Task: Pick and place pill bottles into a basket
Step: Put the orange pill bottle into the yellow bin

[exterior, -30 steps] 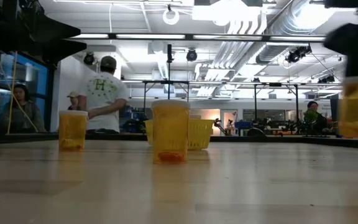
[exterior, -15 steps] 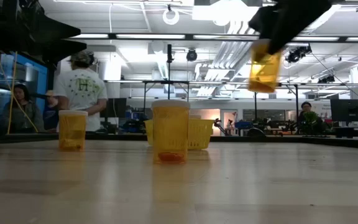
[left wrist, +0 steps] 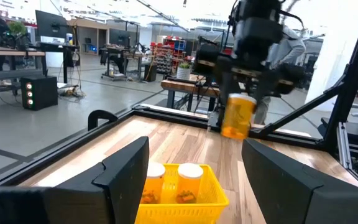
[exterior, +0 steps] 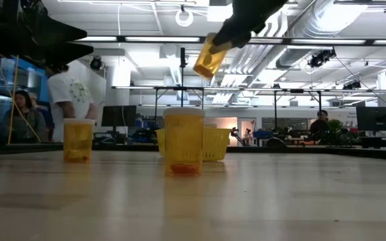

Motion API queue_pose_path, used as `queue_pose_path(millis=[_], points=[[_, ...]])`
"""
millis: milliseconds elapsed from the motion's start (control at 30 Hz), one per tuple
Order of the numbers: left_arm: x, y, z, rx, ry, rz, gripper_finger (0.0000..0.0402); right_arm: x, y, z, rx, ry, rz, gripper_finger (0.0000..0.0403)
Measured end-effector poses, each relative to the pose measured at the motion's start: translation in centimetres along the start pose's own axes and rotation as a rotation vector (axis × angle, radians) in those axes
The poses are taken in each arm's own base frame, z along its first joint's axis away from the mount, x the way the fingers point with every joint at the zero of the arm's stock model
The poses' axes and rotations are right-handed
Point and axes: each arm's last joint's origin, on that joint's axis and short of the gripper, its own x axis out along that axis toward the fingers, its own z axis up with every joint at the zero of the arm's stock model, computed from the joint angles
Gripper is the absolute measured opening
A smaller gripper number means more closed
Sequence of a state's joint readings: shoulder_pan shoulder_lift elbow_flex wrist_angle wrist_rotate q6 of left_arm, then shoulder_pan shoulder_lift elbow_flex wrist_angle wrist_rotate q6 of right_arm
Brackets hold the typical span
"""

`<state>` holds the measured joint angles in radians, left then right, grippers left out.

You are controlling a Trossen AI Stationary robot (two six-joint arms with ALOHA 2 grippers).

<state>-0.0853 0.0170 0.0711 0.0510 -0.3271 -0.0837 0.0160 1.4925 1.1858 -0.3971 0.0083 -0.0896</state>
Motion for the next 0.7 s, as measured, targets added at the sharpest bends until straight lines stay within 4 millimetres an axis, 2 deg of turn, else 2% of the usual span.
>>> queue_pose_path(millis=[167, 567, 700], points=[[0.0, 0.0, 0.0, 0.000, -0.001, 0.000, 0.0292, -0.1, -2.3, 0.0, 0.011, -0.036, 0.060, 0.0204], [0.0, 0.0, 0.0, -0.002, -0.004, 0.000, 0.0292, -0.5, -6.2, 0.0, -0.020, -0.106, 0.006, 0.0204], [0.0, 0.0, 0.1, -0.003, -0.008, -0.001, 0.0292, 0.6, -6.7, -0.1, -0.027, -0.120, 0.017, 0.0204]])
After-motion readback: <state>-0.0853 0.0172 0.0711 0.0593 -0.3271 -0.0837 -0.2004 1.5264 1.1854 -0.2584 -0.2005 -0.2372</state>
